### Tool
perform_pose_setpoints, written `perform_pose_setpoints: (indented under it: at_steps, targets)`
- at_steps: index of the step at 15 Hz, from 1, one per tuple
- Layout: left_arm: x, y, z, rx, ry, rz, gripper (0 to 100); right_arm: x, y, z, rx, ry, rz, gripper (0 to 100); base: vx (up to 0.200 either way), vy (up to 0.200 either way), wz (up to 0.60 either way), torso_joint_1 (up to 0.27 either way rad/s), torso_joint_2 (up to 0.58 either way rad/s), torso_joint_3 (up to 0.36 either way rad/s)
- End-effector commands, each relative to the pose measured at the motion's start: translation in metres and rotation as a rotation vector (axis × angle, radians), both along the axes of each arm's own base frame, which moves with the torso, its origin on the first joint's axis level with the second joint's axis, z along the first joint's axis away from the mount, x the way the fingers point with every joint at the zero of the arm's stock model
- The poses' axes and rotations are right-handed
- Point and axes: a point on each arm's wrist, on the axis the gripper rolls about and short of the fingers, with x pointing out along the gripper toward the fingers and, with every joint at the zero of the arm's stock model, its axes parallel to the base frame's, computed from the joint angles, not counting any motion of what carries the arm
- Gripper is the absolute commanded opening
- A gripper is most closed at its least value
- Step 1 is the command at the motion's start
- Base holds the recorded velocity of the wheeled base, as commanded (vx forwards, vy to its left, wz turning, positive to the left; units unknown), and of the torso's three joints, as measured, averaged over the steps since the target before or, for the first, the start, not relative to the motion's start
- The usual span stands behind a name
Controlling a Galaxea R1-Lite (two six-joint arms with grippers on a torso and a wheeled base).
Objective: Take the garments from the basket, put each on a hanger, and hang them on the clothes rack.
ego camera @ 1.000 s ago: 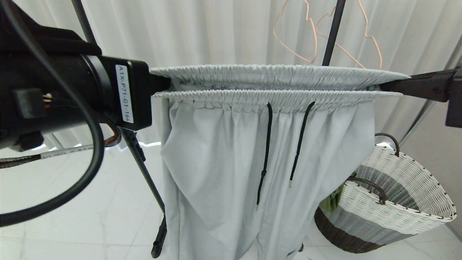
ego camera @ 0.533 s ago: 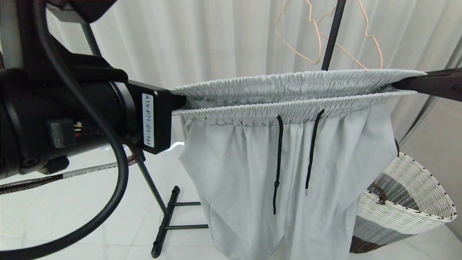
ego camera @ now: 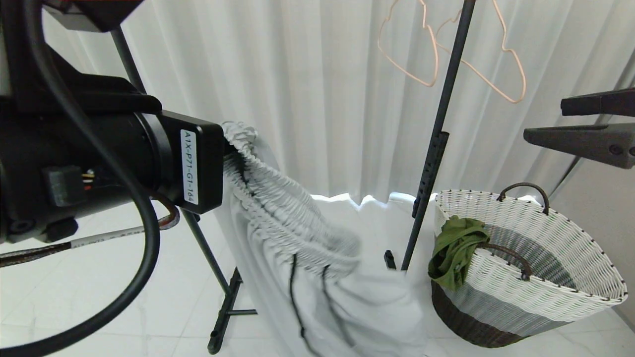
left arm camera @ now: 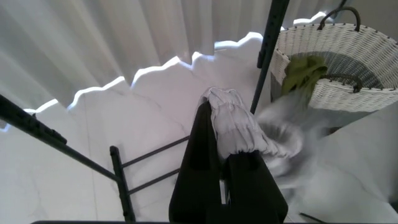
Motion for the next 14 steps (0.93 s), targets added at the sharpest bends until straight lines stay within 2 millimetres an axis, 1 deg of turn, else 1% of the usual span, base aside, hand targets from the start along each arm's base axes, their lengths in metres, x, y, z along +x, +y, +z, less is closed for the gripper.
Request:
perform_pose_setpoints:
  at_steps: [1,4,6,9,10,12,14]
  targets:
    - [-0.002,0.003,0.002,-0.009,-0.008,-0.001,0,-0.003,-0.002,-0.001,0.001,-0.002,0.001,100,0.000,0.000,0.00,0.000,0.00,0.000]
    - [-0.003,0.015,0.004,0.043,-0.042,0.018,0,-0.003,-0.009,-0.003,-0.020,0.019,-0.048,100,0.000,0.000,0.00,0.000,0.00,0.000]
    - [-0.003,0.040,-0.003,0.152,-0.075,0.078,0,-0.001,-0.024,-0.009,-0.085,0.070,-0.201,100,0.000,0.000,0.00,0.000,0.00,0.000]
    - [-0.005,0.068,-0.011,0.182,-0.068,0.193,0,-0.001,-0.040,-0.018,-0.158,0.116,-0.413,100,0.000,0.000,0.00,0.000,0.00,0.000]
    - [-0.003,0.081,-0.013,0.214,-0.069,0.260,0,0.001,-0.047,-0.023,-0.169,0.131,-0.473,100,0.000,0.000,0.00,0.000,0.00,0.000]
    - [-0.003,0.104,-0.015,0.257,-0.070,0.369,0,0.002,-0.060,-0.029,-0.177,0.146,-0.561,100,0.000,0.000,0.00,0.000,0.00,0.000]
    - [-0.005,0.117,-0.015,0.238,-0.067,0.401,0,0.001,-0.068,-0.033,-0.187,0.159,-0.616,100,0.000,0.000,0.00,0.000,0.00,0.000]
